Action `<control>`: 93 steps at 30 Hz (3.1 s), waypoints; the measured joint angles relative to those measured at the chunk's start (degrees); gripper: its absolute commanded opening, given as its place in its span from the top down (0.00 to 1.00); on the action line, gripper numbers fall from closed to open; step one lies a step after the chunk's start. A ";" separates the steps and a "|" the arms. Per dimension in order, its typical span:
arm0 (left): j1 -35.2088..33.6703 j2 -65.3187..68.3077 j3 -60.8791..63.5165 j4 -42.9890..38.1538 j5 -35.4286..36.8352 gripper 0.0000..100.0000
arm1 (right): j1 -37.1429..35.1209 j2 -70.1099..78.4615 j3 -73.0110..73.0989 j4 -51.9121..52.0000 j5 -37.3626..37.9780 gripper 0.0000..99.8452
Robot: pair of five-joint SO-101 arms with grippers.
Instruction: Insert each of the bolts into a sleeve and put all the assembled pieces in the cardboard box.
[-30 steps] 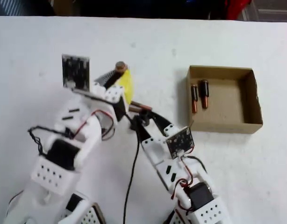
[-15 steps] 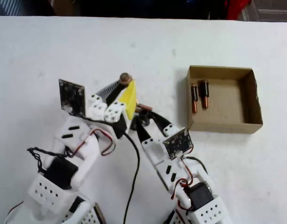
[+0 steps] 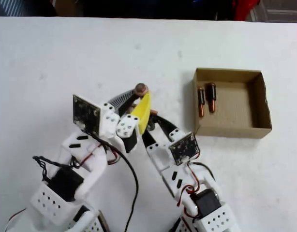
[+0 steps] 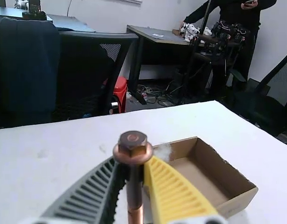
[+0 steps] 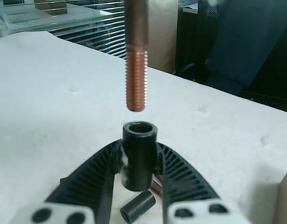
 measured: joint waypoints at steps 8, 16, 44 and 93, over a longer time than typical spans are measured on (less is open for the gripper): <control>0.00 0.00 2.20 0.00 -0.18 0.98 | -0.18 0.00 0.00 0.00 0.09 0.98; 0.00 0.00 2.20 0.00 -0.18 0.98 | -0.18 0.00 0.00 0.00 0.09 0.98; 0.79 0.00 9.14 -2.20 0.18 0.98 | -0.26 0.00 0.00 0.00 0.09 0.98; -5.71 -2.64 -1.49 5.01 -0.18 0.93 | 2.11 0.09 0.00 2.11 0.35 0.98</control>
